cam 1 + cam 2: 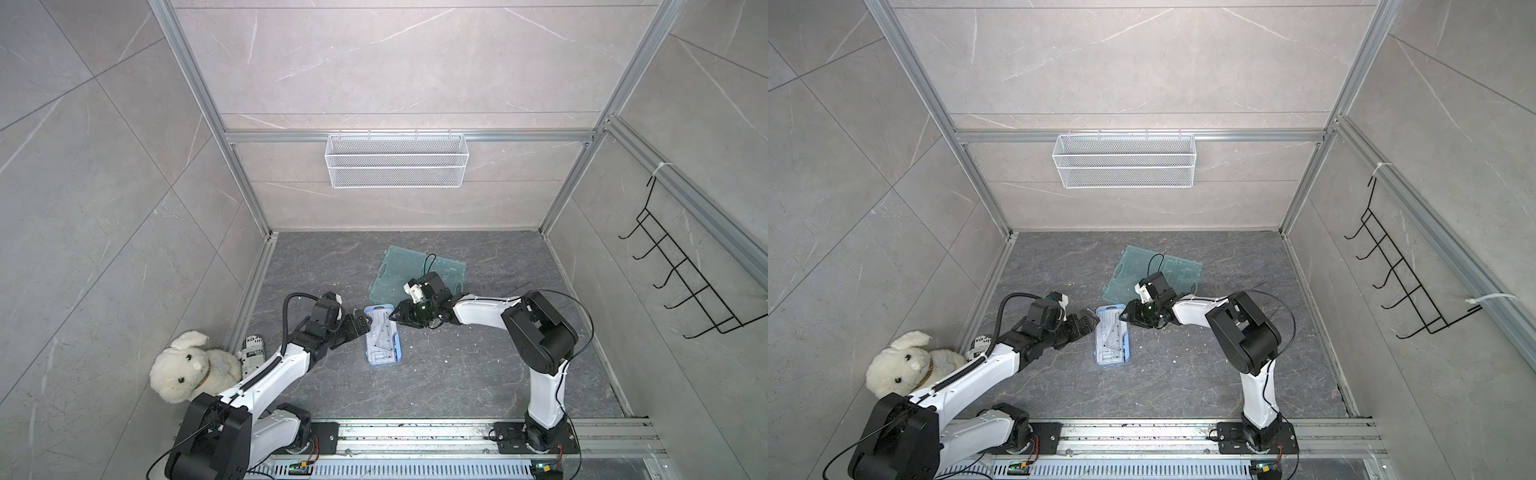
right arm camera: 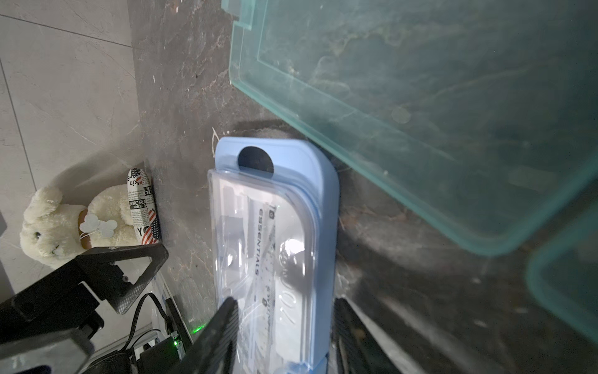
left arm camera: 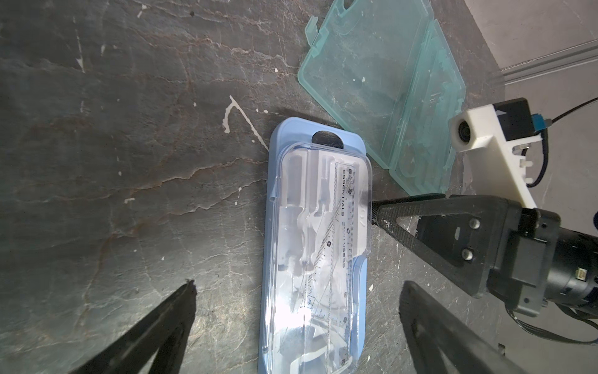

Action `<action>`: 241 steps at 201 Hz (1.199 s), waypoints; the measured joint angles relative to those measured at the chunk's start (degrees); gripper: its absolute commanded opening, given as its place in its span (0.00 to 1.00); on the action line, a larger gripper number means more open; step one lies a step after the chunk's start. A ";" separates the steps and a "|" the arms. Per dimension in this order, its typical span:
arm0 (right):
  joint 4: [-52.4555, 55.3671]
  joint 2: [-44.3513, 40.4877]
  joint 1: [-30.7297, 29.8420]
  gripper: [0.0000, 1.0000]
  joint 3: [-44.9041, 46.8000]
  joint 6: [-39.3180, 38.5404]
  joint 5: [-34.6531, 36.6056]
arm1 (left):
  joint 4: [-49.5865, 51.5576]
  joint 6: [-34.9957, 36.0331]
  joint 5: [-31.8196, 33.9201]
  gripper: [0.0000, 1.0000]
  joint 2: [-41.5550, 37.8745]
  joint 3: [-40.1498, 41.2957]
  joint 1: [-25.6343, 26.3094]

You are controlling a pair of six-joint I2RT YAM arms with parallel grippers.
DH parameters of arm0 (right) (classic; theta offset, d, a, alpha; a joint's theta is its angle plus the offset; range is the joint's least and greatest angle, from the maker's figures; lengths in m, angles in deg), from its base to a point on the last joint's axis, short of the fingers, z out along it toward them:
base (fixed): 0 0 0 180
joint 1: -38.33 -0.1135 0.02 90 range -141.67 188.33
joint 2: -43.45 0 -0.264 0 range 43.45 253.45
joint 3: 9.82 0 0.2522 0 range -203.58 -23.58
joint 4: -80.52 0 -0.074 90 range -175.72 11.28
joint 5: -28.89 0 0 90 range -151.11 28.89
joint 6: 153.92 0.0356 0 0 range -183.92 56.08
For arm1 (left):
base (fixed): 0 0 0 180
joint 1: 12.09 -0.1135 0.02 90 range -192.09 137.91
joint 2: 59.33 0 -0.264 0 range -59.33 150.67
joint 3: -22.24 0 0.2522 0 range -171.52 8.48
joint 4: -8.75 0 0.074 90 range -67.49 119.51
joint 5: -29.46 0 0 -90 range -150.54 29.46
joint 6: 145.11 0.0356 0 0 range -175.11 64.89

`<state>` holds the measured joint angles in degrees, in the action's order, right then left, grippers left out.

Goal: Open the ruler set and take out the ruler
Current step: Open the ruler set box at the center of the board.

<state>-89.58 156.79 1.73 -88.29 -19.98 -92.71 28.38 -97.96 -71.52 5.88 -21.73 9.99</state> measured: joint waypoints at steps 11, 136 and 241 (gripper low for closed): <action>-0.55 0.24 0.00 0.50 0.00 0.00 -0.26 | -0.07 0.00 -0.09 1.00 0.20 0.00 0.00; -4.90 1.38 0.09 0.50 1.53 2.51 -2.27 | -1.29 -0.02 -0.13 0.99 1.51 0.00 0.04; -6.78 -0.48 0.13 0.49 2.54 5.22 -3.80 | -1.62 -0.02 -0.11 0.99 1.75 0.00 0.04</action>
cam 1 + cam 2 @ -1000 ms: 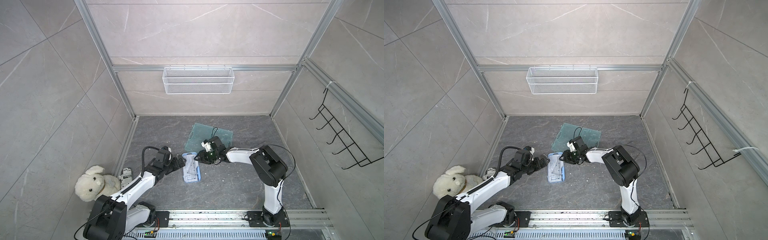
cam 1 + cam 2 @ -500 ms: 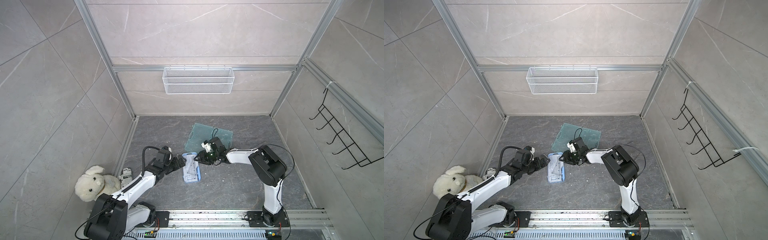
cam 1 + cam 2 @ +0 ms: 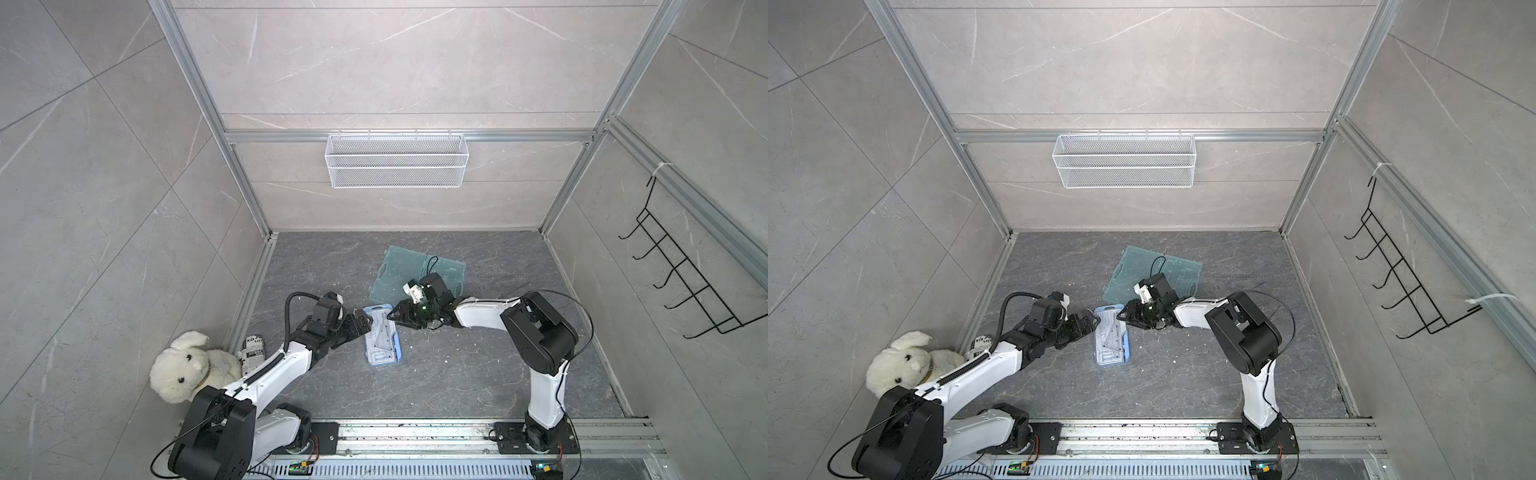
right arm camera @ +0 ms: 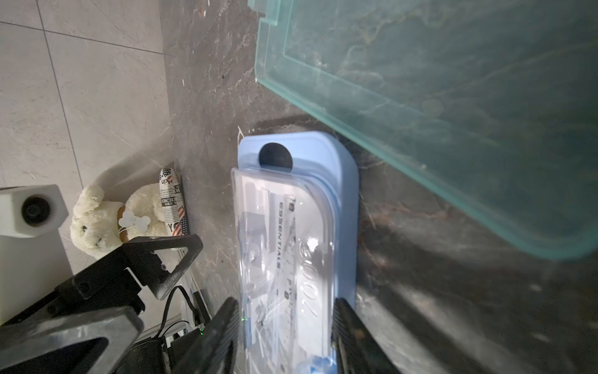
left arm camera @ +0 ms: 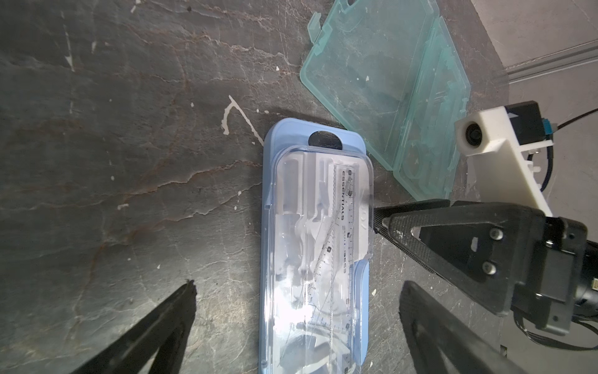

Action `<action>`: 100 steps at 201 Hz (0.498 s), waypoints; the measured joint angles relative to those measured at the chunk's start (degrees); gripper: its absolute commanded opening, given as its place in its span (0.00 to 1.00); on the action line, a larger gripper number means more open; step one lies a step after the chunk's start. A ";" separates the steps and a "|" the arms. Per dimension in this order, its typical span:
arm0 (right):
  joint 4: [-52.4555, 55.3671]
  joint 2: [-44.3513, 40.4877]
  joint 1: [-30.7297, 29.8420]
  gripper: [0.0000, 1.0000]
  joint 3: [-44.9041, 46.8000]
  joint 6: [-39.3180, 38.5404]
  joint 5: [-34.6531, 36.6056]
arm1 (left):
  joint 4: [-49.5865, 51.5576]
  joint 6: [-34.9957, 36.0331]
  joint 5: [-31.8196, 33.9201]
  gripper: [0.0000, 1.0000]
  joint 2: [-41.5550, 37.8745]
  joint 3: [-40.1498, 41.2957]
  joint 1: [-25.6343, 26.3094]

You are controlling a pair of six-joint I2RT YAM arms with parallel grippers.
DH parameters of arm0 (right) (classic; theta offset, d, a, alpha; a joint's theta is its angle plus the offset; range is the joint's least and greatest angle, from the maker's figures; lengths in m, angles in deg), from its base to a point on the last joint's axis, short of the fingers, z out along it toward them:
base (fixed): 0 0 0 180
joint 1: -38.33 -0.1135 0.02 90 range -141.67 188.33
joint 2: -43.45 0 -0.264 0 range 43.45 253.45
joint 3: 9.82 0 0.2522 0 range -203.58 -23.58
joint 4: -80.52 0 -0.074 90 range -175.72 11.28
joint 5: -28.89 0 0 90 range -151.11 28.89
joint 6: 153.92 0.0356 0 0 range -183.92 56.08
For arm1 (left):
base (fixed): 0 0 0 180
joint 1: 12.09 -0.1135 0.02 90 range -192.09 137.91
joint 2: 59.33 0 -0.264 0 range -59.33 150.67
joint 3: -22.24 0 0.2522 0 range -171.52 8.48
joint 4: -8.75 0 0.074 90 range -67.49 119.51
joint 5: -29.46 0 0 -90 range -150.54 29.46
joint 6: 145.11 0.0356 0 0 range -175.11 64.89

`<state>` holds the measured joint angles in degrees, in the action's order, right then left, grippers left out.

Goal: Open the ruler set and take out the ruler
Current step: Open the ruler set box at the center of the board.

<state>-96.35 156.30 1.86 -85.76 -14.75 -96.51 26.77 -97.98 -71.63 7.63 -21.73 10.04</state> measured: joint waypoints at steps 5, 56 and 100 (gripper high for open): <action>0.00 -0.15 0.00 0.49 0.00 0.17 -0.02 | 0.00 0.00 0.00 0.99 0.00 0.00 0.00; -0.50 -2.16 -0.39 0.49 0.00 1.16 -0.24 | 0.02 0.00 0.13 0.99 -0.02 0.00 0.00; -0.85 -4.33 -1.53 0.49 0.00 1.77 -0.31 | 0.31 0.00 0.44 0.99 -0.72 0.00 0.00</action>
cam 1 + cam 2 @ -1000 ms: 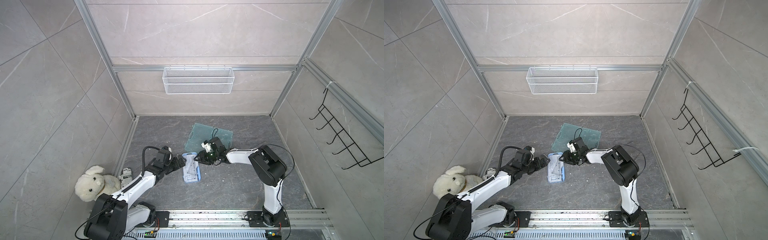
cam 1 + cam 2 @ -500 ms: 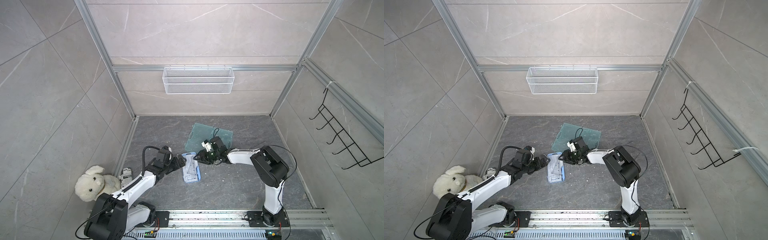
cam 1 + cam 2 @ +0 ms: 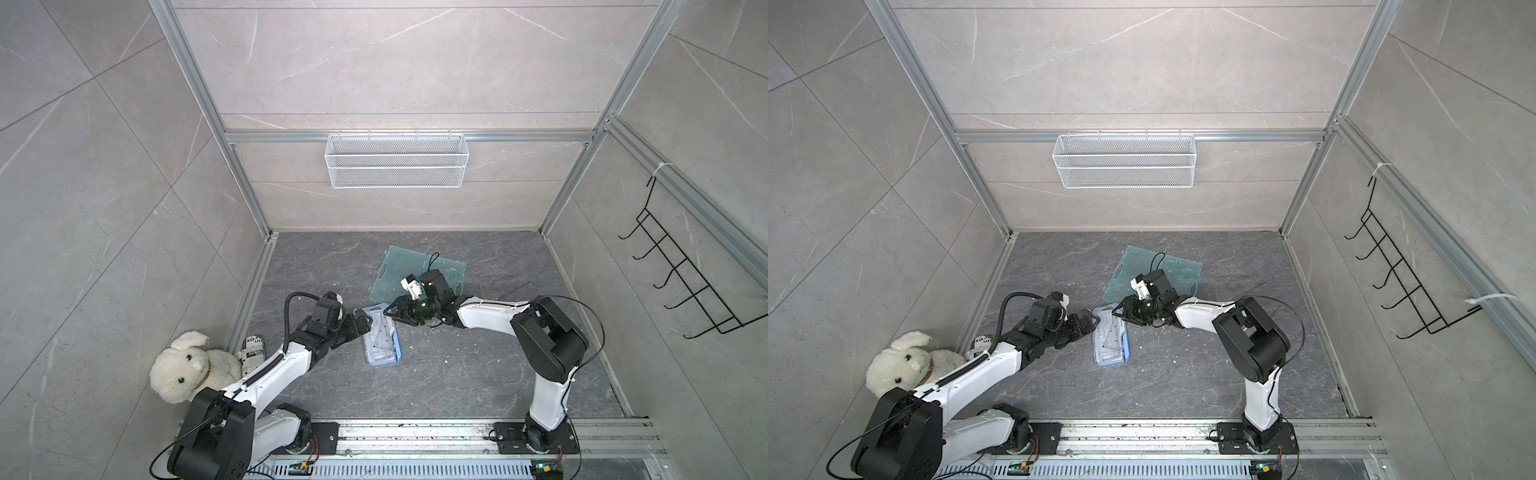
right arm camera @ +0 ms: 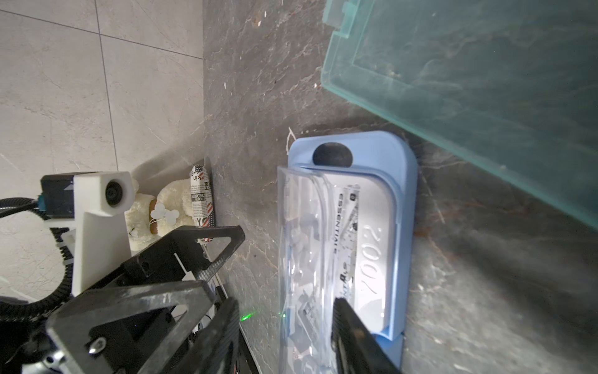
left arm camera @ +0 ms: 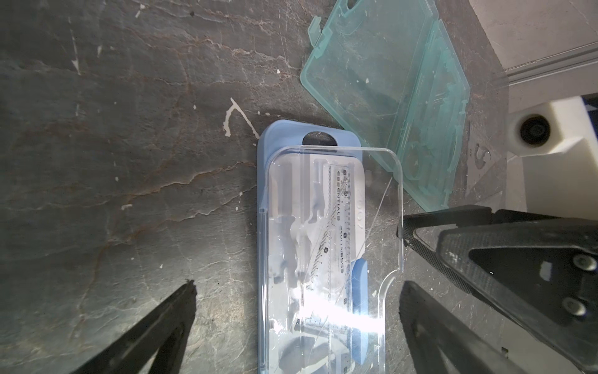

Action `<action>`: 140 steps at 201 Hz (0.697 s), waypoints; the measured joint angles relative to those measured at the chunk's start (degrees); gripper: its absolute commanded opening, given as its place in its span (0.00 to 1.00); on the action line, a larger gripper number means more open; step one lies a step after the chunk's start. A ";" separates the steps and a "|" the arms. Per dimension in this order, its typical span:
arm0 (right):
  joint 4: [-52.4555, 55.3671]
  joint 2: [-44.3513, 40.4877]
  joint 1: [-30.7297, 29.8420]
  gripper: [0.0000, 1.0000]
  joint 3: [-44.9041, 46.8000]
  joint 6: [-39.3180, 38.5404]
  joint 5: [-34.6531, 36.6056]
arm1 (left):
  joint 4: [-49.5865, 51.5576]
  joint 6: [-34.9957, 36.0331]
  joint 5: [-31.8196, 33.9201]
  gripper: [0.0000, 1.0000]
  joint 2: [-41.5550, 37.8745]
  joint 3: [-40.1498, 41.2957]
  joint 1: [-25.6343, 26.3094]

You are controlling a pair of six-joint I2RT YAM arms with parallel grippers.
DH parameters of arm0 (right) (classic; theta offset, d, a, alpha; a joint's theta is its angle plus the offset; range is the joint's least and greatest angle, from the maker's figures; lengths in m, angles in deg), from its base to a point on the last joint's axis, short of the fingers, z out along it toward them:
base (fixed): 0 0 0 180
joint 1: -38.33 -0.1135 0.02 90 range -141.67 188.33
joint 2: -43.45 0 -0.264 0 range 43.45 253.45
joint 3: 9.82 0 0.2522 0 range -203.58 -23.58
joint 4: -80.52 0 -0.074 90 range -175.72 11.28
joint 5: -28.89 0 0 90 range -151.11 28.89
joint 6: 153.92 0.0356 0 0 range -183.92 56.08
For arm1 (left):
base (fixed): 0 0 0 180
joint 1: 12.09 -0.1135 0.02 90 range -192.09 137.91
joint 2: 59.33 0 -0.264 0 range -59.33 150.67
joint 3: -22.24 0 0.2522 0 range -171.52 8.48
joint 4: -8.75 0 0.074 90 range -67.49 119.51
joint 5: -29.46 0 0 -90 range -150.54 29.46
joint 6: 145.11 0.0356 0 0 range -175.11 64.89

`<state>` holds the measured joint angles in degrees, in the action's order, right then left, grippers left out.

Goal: Open the ruler set and take out the ruler
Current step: Open the ruler set box at the center of the board.

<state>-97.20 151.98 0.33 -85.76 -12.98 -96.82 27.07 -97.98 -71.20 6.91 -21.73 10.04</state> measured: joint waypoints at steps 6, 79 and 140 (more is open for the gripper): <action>0.02 -0.26 -0.20 0.49 0.00 0.11 -0.09 | 0.09 0.00 0.02 1.00 -0.20 0.00 0.00; 1.36 -1.29 -4.07 0.50 -2.21 0.09 0.00 | 3.10 -0.24 4.28 0.99 -7.61 0.00 0.00; 7.43 -1.29 -8.79 0.50 -8.57 -2.80 2.25 | 20.00 -4.50 23.30 0.99 -33.11 -0.31 0.00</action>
<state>-89.77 150.69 -8.45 -94.32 -15.78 -94.57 47.07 -102.48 -47.90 -26.20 -22.04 10.04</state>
